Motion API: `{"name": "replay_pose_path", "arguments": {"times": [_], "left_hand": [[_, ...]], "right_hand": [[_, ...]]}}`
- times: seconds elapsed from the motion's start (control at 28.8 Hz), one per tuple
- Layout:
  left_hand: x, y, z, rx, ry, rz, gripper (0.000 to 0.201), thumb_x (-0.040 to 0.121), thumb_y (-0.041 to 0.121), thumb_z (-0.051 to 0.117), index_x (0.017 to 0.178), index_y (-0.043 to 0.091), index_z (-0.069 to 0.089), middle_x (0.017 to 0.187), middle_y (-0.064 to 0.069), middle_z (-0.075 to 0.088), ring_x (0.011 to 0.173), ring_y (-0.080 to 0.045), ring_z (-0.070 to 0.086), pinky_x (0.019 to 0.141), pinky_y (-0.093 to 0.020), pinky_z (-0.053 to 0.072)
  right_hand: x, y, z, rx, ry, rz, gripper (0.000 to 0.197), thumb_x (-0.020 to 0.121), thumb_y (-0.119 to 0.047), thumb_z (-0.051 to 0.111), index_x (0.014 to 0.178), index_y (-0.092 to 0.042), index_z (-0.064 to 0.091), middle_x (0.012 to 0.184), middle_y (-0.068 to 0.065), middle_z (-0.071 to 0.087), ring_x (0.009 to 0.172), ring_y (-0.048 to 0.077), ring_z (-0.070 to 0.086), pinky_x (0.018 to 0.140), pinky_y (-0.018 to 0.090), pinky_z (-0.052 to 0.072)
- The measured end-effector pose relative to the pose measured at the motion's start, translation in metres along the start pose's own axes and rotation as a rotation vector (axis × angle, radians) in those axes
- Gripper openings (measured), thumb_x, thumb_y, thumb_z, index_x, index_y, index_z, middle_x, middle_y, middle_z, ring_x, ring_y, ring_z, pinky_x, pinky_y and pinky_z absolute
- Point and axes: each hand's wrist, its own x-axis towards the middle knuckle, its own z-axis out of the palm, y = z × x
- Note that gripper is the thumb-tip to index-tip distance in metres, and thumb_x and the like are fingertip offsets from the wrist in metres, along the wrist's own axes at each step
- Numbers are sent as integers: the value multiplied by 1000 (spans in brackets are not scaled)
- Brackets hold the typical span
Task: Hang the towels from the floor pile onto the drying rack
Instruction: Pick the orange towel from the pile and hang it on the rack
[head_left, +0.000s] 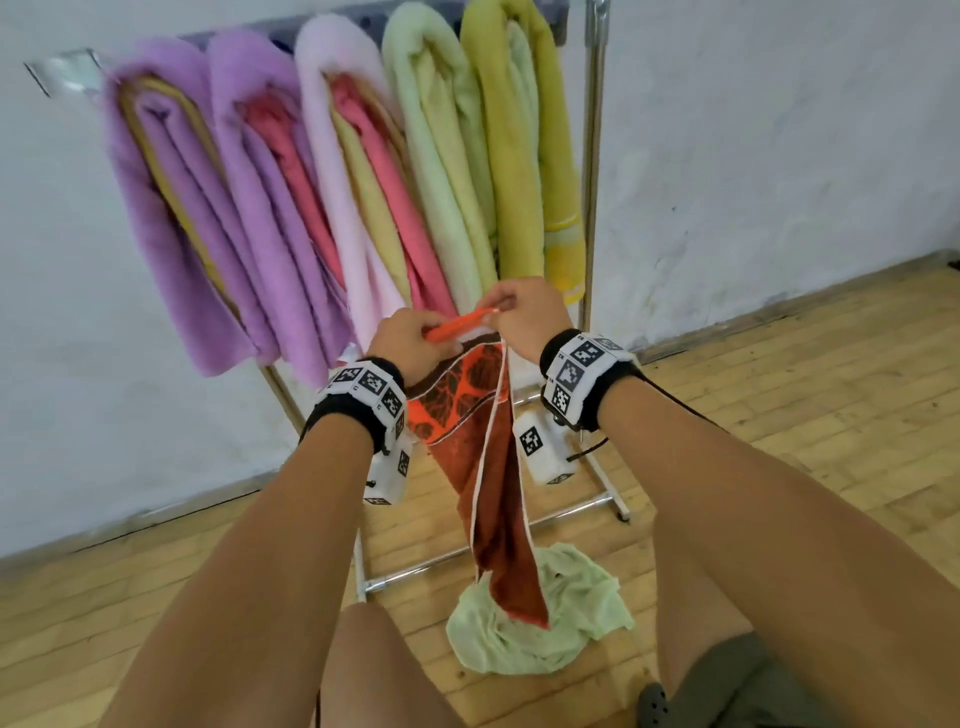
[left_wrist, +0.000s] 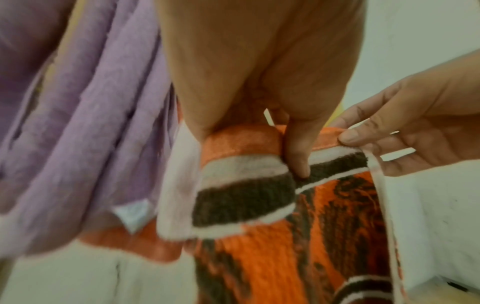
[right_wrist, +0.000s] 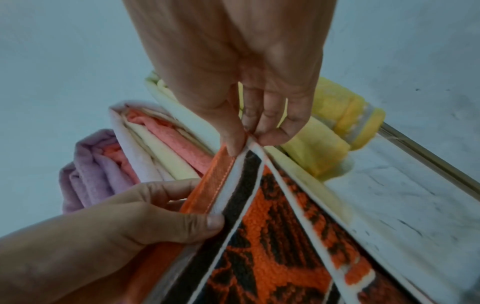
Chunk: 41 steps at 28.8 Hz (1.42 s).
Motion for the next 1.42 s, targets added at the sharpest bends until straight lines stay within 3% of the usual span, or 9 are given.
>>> {"name": "replay_pose_path", "arguments": {"times": [0.14,0.28,0.49,0.8,0.97,1.08,1.18,1.32,1.42], "left_hand": [[12,24,-47,-6,47,6,21,80,13,75,99,19,71,98,-2,70,95,-21,62,87,-28,45],[20,56,-88,-21,140,71,11,78,18,78,87,20,71,86,-3,70,84,-15,59,71,-24,41],[25,85,-137,-6,228,117,22,80,18,74,101,23,78,86,0,72,79,-10,58,61,-14,39],[33,121,-173,-223,295,99,32,78,1,56,83,28,73,84,-2,72,83,-15,64,81,-27,53],[36,131,-180,-334,281,89,33,84,-5,50,87,20,70,77,-3,70,58,1,64,61,-11,50],[39,133,-180,-305,294,90,33,85,0,51,77,27,68,83,-3,70,71,-5,67,75,-22,55],[42,132,-177,-297,306,52,25,85,8,56,76,27,70,87,-3,72,91,-21,68,87,-36,56],[40,131,-175,-269,303,31,18,86,15,59,79,23,73,86,-2,73,91,-21,69,85,-37,57],[42,127,-175,-272,297,12,19,83,19,60,70,25,72,83,-5,75,89,-24,71,86,-43,58]], "right_hand": [[16,-42,-28,-37,8,-26,20,74,-10,78,73,-28,71,75,-9,66,77,9,62,61,17,41],[28,-86,-55,-72,12,-121,15,71,-17,83,76,-25,70,71,-7,64,68,9,58,52,15,36],[35,-134,-84,-73,-30,-244,15,76,-27,82,81,-22,68,72,-9,63,67,8,57,57,22,38],[40,-179,-100,-54,-104,-338,16,80,-20,72,90,-17,60,67,-4,60,60,12,55,60,27,42],[41,-183,-112,-22,-91,-404,16,83,-9,65,91,-22,65,73,2,61,58,13,54,58,27,46],[39,-185,-115,-29,-104,-389,20,84,-7,61,78,-21,74,70,2,67,56,13,58,64,35,53],[37,-186,-117,7,-115,-346,20,85,-27,68,82,-9,77,74,13,71,63,16,61,73,41,56],[35,-182,-120,-72,-243,-346,27,76,-39,79,88,-14,78,84,9,74,72,15,64,78,39,56],[39,-180,-118,-199,-201,-362,27,77,-36,79,90,-13,78,84,12,72,72,24,62,67,39,51]]}}
